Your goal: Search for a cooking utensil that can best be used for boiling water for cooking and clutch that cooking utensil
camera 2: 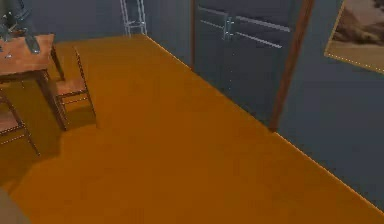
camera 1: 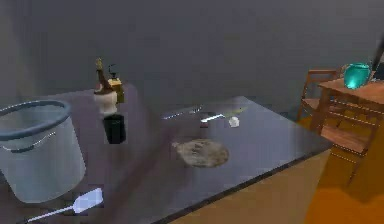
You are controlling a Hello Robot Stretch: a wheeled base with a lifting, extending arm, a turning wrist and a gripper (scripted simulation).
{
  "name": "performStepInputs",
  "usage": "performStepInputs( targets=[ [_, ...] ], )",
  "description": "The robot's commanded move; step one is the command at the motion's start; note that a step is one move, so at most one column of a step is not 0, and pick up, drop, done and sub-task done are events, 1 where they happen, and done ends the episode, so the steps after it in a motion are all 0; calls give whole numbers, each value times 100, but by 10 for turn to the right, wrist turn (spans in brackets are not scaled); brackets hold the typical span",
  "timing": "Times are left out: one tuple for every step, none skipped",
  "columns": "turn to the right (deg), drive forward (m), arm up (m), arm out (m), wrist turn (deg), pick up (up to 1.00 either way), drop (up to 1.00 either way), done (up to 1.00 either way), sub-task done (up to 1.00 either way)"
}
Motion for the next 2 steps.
performStepInputs(
  targets=[
    [450,0,0,0,0,0,0,0,0],
    [450,0,0,0,0,0,0,0,0]
  ],
)
